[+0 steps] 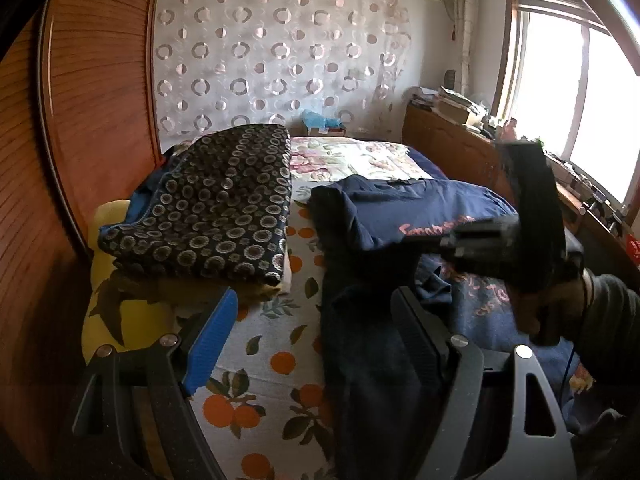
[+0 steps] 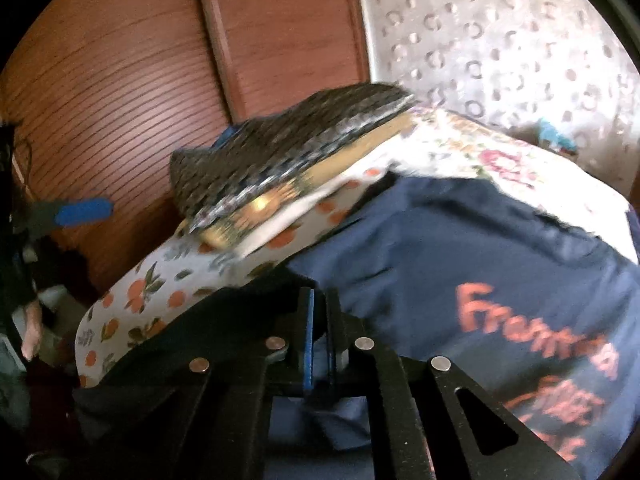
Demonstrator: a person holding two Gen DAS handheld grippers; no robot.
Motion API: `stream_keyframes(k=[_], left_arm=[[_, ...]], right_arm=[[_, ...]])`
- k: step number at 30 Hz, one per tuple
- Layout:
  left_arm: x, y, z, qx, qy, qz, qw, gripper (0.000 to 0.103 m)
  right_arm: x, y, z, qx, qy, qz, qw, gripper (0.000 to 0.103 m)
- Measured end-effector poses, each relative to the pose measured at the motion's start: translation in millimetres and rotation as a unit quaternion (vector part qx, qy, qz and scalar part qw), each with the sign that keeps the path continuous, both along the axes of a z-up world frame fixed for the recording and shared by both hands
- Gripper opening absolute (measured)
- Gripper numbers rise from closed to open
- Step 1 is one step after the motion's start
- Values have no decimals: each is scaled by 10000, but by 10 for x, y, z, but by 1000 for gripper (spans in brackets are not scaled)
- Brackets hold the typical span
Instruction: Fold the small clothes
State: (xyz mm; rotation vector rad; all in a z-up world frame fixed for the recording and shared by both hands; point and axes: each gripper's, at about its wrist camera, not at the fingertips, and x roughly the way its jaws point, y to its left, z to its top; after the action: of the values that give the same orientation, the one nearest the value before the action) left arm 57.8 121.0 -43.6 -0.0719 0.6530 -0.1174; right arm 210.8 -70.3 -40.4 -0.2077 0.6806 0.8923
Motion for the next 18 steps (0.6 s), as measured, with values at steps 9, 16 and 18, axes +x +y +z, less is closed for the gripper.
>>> stream_keyframes(k=[9,16,18], left_arm=[[31,-132,-2,-4,11,-160,9999,80],[79,-276,-75,-35,107,-293,9995,80],[101,-334,-99,-51,141,-346,9993,80]], right_arm=[[649,-600,-8,-163,-157,-1615,9866,5],[767,-588,-171,-346,32,-1616,9862,43],[705,-627,-194,-391,9,-1552,9871,51]])
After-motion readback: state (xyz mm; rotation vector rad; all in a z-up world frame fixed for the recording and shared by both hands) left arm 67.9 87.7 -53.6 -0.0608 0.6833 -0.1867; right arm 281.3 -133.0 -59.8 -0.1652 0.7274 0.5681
